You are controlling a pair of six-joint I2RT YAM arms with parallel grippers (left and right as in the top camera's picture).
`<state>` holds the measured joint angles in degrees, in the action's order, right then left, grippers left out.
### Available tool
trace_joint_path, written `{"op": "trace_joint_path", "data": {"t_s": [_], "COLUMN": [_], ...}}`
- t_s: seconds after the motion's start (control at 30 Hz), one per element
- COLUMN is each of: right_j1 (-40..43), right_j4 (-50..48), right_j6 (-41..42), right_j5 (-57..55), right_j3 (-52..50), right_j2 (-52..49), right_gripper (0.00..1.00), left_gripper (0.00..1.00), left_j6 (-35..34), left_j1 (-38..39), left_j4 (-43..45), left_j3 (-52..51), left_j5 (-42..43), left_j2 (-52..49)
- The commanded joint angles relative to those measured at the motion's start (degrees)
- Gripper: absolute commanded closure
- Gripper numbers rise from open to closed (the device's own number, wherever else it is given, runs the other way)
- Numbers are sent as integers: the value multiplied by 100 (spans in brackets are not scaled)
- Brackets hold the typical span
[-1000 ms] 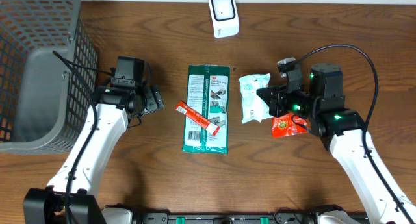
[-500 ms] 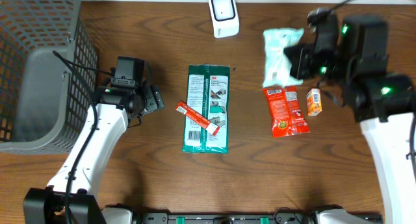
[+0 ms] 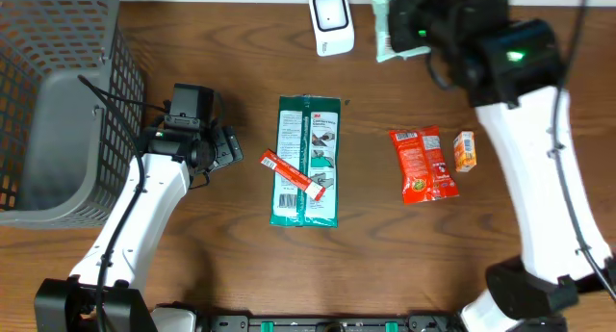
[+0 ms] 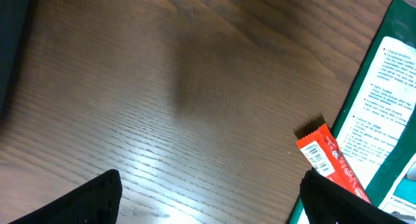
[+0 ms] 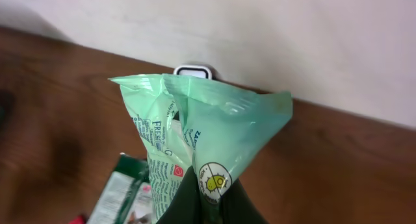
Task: Scan the item barcode
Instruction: 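Hold the wipes pack under the white scanner with the right gripper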
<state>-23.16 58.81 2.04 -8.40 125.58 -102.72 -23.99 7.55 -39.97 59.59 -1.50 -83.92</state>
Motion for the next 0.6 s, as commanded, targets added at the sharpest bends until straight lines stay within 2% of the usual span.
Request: {"op": "trace_joint_path", "data": {"t_s": [0.0, 0.23, 0.57], "right_j1": [-256, -396, -393], "right_j4": [-330, -1591, -4151], "right_j6": [-649, -1565, -3987], "right_j5": [-748, -1176, -1388], "right_j3": [101, 101, 101], "right_j2": [-520, -1515, -2852], "right_gripper": [99, 99, 99], "left_gripper": [12, 12, 12], "left_j6": [-28, -28, -28], "left_j1": [-20, -20, -20], "left_j4": [-7, -7, -7], "left_j3": [63, 63, 63], "left_j5": [-48, -48, -48], "left_j2": [-31, -31, -31]}}
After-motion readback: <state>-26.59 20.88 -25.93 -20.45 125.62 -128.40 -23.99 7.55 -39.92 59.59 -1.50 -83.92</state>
